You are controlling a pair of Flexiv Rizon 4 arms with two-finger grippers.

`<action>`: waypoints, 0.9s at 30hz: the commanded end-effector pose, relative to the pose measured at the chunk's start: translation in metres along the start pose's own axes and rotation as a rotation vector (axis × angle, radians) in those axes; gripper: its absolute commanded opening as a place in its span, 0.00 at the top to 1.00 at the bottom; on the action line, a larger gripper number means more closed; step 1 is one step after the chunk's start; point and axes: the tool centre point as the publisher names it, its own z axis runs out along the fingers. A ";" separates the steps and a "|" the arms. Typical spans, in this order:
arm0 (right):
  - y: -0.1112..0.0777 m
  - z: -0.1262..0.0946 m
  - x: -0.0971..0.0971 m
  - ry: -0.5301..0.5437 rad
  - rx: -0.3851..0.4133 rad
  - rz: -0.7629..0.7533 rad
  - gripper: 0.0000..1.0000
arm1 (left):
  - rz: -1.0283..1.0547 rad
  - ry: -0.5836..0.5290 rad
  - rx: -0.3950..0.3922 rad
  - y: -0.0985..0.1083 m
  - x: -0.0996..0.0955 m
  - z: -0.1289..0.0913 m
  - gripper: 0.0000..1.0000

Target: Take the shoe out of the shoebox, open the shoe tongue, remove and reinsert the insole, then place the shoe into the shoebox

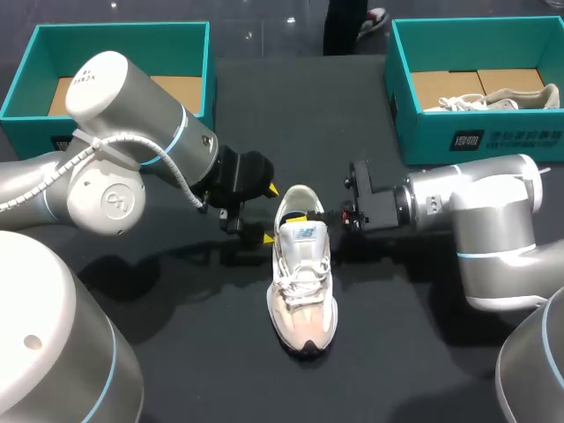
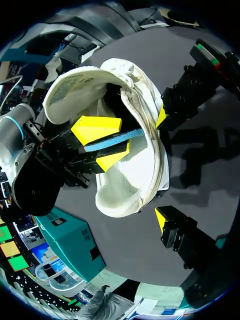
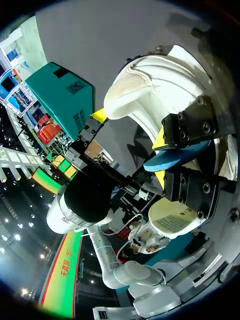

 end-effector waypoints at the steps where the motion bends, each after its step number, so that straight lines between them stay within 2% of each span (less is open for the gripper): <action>1: 0.013 0.001 0.003 -0.013 0.024 -0.022 0.56 | 0.001 0.000 0.001 0.000 0.000 0.001 0.00; 6: 0.026 0.000 0.003 -0.019 0.039 -0.058 0.58 | 0.001 0.000 0.001 0.000 0.000 0.001 0.00; 9: 0.029 -0.001 -0.002 -0.019 0.040 -0.061 0.67 | 0.001 0.000 0.001 0.000 0.000 0.001 0.00; 11: 0.028 -0.001 -0.006 -0.016 0.038 -0.055 0.79 | 0.001 0.000 0.001 0.000 0.000 0.001 0.00; 12: 0.027 0.000 -0.007 -0.013 0.036 -0.052 0.98 | 0.001 0.000 0.001 0.000 0.000 0.001 0.00; 19: 0.007 0.004 -0.017 -0.006 0.024 0.023 1.00 | 0.001 0.000 0.001 0.000 0.000 0.001 0.00; 24: -0.014 0.007 -0.016 -0.003 0.003 0.085 1.00 | 0.001 0.000 0.001 0.000 0.000 0.001 0.00; 27: -0.019 0.009 -0.013 -0.002 -0.006 0.099 1.00 | 0.001 0.000 0.001 0.000 0.000 0.001 0.00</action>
